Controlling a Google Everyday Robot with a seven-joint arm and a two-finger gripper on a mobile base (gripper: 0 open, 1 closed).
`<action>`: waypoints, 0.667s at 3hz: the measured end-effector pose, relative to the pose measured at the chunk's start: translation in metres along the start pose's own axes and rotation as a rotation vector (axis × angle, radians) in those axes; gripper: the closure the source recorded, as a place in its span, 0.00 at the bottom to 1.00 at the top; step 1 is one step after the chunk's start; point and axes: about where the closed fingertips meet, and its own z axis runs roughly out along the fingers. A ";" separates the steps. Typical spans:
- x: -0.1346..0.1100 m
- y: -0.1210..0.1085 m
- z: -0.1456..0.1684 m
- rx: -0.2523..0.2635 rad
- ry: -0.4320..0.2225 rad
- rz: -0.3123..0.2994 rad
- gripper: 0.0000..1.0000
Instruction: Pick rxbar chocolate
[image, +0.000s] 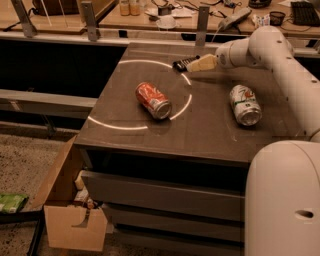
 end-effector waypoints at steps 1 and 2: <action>0.002 0.013 0.026 -0.044 0.007 0.024 0.00; 0.004 0.024 0.040 -0.074 0.018 0.027 0.00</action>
Offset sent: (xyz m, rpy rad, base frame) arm 0.0241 0.0465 -0.0264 0.0401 0.0685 0.0750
